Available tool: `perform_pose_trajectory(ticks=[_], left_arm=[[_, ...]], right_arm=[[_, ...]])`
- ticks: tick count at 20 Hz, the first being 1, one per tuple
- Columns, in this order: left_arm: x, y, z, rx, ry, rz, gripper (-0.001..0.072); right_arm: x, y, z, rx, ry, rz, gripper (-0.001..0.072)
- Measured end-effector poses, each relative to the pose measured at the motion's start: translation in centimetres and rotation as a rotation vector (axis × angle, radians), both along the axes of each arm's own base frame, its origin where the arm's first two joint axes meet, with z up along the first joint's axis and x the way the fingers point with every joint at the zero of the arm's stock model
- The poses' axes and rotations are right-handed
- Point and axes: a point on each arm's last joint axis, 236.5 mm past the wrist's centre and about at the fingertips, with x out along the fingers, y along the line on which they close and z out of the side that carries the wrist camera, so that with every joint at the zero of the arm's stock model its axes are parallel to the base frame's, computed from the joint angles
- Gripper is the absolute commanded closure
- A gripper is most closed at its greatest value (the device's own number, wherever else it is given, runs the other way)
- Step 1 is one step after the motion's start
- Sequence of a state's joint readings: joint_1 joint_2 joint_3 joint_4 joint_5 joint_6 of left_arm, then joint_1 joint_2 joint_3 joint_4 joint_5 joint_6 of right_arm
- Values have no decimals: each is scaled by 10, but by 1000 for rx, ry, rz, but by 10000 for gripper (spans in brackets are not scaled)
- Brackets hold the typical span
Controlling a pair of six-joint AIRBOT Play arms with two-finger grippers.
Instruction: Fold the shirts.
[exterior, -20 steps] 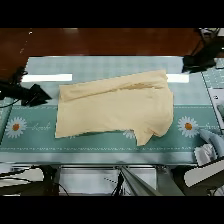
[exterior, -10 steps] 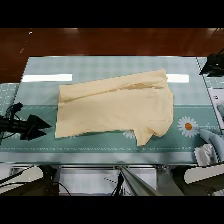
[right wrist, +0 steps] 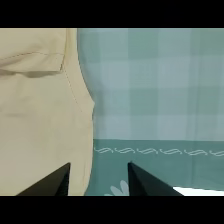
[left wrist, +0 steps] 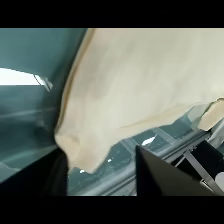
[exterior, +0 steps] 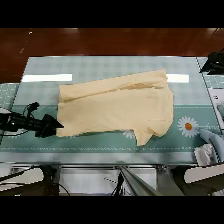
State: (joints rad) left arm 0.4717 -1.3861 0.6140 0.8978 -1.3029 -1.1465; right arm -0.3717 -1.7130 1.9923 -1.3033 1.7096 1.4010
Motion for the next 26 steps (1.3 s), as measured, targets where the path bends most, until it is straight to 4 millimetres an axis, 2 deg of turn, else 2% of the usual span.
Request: perform_pose_trajectory(ticks=[1,3,5,8,9,10,13,17,19,22,25,26], left_arm=[[4,-5,-6,9,-6,-5,682],[8,-18,-8,-12,-5,-20,682],[7,-24,-10,-16,0,-31,682],[8,-26,-11,-25,-7,-39,682],[8,-26,-11,-27,-12,-46,682],[8,-26,-11,-28,-17,-52,682],[7,-26,-11,-30,-28,-64,682],[7,-27,-11,-31,-39,-79,682],[7,-27,-11,-31,-42,-81,682],[7,-27,-11,-35,-50,-89,682],[10,-30,-9,-49,-64,-85,682],[11,-31,-8,-53,-67,-82,682]], right_arm=[[0,-1,0,-3,0,1,271],[-3,-7,-2,-23,14,-5,271],[-13,-16,-9,-35,50,-22,270],[-48,-26,-34,0,152,-72,269],[-62,-26,-45,23,179,-88,240],[-78,-21,-58,59,198,-101,158],[-123,12,-99,197,224,-111,161],[-169,59,-146,334,254,-132,184],[-184,78,-164,388,262,-152,185],[-189,99,-182,424,238,-171,185],[-180,125,-193,421,194,-146,389],[-174,131,-197,402,173,-134,541]])
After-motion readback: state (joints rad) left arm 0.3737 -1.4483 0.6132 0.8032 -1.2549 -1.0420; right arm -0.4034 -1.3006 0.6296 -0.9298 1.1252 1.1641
